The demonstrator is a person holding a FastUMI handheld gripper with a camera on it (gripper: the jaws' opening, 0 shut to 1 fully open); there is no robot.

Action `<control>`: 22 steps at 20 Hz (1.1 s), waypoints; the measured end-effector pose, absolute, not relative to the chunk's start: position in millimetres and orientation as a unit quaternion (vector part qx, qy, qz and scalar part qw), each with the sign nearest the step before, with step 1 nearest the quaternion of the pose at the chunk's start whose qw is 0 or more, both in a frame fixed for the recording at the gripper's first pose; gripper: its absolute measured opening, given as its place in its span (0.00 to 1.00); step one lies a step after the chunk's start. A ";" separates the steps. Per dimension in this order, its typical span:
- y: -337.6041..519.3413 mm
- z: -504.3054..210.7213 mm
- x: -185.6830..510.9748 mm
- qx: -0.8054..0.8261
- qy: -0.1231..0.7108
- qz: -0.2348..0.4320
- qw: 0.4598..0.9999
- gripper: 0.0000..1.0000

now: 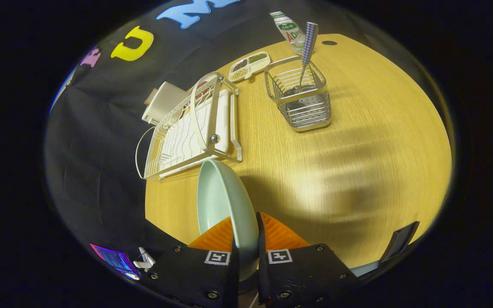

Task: Take the plate from the dish rack, then take the spoon from the basket and place it into the plate.

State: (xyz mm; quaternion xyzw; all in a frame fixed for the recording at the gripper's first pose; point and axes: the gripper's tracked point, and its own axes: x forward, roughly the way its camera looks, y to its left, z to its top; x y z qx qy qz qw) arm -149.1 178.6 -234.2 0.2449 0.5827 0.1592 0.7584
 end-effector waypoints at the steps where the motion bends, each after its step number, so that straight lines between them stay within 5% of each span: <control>1: 178.8 -242.2 -147.6 0.245 0.580 0.158 0.760 0.18; 11: 177.7 -273.0 -146.5 0.303 0.581 0.178 0.734 0.18; 13: 158.6 -276.9 -143.3 0.240 0.572 0.159 0.768 0.25; 14: 149.8 -276.7 -138.5 0.214 0.561 0.155 0.785 0.40; 17: 131.3 -254.6 -125.5 0.176 0.513 0.148 0.827 0.57; 22: 97.1 -183.7 -92.5 0.164 0.387 0.125 0.899 0.62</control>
